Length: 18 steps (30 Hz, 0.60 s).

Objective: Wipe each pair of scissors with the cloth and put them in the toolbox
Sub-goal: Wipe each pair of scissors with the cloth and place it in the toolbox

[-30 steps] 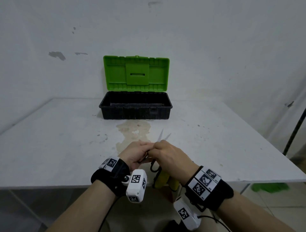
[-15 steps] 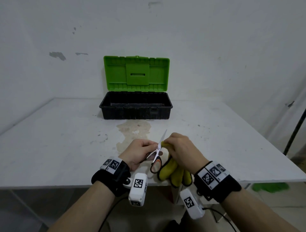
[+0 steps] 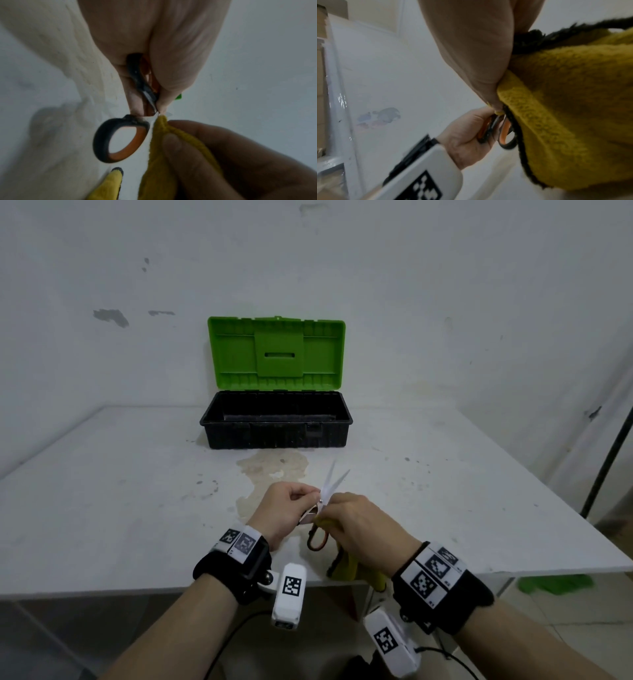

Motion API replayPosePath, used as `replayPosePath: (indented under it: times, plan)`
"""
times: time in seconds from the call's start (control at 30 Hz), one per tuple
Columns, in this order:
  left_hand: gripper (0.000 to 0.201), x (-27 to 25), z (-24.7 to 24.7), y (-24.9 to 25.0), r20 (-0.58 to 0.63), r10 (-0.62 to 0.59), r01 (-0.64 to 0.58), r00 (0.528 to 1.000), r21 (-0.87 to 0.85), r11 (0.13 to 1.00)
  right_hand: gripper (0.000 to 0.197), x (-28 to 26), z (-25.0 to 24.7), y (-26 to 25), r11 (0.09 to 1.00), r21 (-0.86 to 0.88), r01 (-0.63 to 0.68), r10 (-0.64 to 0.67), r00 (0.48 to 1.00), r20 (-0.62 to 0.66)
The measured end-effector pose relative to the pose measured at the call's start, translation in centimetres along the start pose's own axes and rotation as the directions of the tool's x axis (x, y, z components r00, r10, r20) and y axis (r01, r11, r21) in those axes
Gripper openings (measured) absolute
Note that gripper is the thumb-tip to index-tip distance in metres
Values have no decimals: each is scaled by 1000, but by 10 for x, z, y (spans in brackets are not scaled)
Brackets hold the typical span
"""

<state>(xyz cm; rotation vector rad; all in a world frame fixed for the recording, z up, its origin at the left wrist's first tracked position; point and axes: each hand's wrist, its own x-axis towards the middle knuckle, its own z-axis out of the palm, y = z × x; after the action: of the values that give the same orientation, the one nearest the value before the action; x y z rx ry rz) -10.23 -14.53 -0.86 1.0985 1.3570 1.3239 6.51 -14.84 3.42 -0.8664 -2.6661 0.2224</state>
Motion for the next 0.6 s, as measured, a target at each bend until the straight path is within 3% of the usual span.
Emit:
replayPosePath:
  times: [0.13,0.27,0.43,0.53,0.6]
  plan:
    - [17,1,5,1,10,8,-8,1000,-25,1000,20,13,-2,13,994,-43,-96,92,991,-99]
    - [14,6,8,0,-47,5,-8,999,-66,998,22,10,16,9,997,-46,-69,64,992,-106]
    - [10,9,9,-4,-86,32,-33,996,-16,999,21,2,20,8,999,-52,-14,12,999,-35]
    - [13,13,6,-5,-90,-4,-5,996,-98,995,18,-6,22,6,1000,-8,29,-29,999,22]
    - [15,15,2,-6,-93,-7,-4,996,-113,994,18,-7,15,10,999,50,-10,10,1000,15]
